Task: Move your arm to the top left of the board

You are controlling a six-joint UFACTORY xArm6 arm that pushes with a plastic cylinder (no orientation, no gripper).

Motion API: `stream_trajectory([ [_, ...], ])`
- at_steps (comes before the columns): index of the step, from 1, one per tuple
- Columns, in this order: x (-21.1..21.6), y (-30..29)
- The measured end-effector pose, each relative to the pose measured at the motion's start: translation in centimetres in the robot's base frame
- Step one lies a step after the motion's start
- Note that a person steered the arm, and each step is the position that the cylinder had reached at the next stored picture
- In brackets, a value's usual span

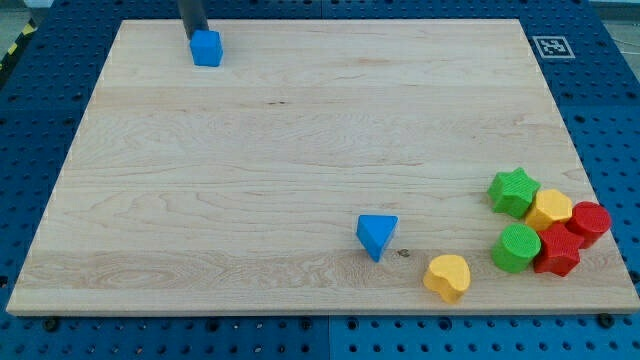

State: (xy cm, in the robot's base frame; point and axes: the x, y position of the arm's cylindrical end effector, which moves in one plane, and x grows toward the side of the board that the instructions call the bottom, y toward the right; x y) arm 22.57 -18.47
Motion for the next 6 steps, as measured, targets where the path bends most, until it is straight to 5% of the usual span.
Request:
stream_trajectory([
  [6,0.9,-10.5],
])
